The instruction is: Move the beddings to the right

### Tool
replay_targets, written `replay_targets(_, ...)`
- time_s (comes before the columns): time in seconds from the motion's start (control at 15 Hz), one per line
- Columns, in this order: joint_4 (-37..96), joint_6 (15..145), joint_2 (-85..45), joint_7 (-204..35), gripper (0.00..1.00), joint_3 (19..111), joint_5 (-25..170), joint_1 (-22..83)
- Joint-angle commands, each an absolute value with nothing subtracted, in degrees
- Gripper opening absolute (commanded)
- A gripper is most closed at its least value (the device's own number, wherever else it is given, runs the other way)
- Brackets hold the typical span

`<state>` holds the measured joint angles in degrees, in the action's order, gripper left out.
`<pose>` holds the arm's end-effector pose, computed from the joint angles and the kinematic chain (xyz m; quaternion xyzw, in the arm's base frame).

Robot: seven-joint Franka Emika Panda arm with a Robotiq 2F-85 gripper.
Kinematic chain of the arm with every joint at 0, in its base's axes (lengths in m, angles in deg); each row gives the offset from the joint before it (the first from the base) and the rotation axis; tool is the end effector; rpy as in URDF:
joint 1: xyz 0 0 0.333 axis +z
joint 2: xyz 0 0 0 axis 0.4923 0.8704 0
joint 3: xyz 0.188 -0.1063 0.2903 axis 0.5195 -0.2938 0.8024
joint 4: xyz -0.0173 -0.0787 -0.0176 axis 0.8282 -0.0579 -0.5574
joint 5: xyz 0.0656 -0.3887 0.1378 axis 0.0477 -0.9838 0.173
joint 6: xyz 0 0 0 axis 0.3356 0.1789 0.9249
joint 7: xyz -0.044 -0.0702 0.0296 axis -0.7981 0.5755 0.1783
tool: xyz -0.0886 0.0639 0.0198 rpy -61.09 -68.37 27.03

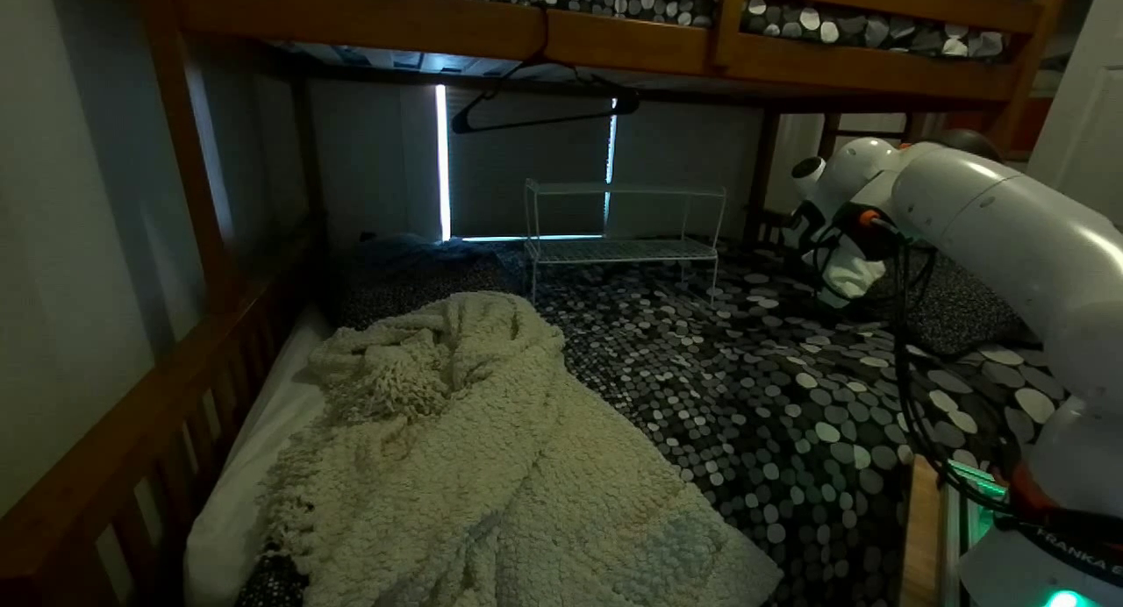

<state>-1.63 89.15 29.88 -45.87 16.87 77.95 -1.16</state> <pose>0.4537 -0.7502 0.3186 0.6346 -0.6402 0.1792 0.3941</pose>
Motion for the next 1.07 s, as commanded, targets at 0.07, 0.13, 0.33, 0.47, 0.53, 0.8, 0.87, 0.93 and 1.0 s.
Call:
replay_targets(0.07,-5.1,87.4,33.4,-32.6,0.03,11.0,78.0,-0.6)
replay_targets(0.13,-7.2,85.8,33.8,-28.6,0.03,11.4,76.0,-1.8)
replay_targets(0.33,-11.3,80.9,36.1,-18.4,0.03,9.7,74.3,-3.4)
replay_targets(0.47,-16.8,75.6,39.6,-12.8,0.03,7.3,75.8,-5.1)
replay_targets(0.53,-20.2,71.9,41.1,-10.3,0.03,6.8,75.9,-6.6)
replay_targets(0.8,-30.9,57.4,45.4,-2.0,0.03,4.6,75.2,-11.8)
replay_targets(0.87,-32.4,55.6,46.0,-2.1,0.03,4.6,75.0,-12.8)
replay_targets(0.93,-33.3,54.7,46.5,-1.7,0.03,4.5,75.0,-13.5)
replay_targets(1.0,-32.3,54.7,45.3,0.3,0.03,8.2,70.2,-13.9)
